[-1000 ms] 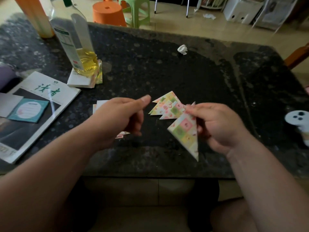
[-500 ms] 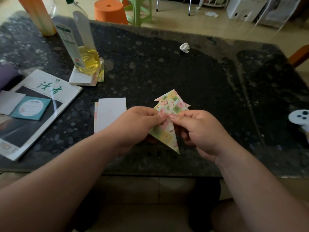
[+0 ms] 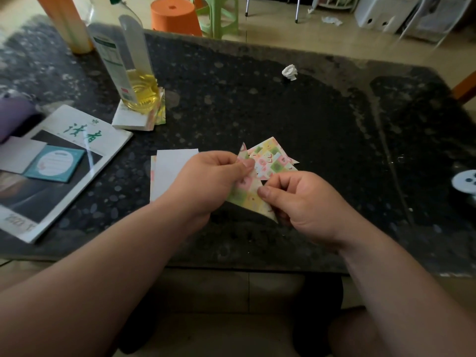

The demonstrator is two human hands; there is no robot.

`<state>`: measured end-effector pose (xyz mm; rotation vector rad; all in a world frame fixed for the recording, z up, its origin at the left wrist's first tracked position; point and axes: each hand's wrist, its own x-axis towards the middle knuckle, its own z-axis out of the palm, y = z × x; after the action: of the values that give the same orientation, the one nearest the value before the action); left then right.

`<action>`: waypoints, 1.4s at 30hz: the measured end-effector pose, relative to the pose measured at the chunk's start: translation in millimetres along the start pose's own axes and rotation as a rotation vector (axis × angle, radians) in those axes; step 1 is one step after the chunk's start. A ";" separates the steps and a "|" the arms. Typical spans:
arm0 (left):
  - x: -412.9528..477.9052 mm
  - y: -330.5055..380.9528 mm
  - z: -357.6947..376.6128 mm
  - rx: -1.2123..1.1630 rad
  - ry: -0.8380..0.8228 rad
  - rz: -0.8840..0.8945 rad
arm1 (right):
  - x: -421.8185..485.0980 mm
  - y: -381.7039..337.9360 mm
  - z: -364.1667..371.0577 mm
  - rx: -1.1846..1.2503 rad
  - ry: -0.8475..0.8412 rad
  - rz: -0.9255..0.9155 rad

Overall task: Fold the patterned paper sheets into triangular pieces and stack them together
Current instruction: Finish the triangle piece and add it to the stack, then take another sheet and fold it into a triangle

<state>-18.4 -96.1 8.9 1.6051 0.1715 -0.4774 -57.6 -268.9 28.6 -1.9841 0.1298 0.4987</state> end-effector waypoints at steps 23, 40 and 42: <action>1.5 7.4 -14.8 0.457 -0.438 -0.103 | 6.0 6.2 -25.2 0.192 0.080 0.173; 5.5 4.4 -30.9 0.274 -0.245 -0.121 | 18.7 9.2 -17.2 0.237 0.071 0.207; 7.7 8.5 -35.1 0.112 -0.096 -0.082 | 22.6 10.9 -16.4 0.266 0.142 0.210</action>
<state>-1.1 -63.9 14.4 1.6846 0.1408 -0.6361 -35.7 -285.5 16.6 -1.7512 0.4735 0.4493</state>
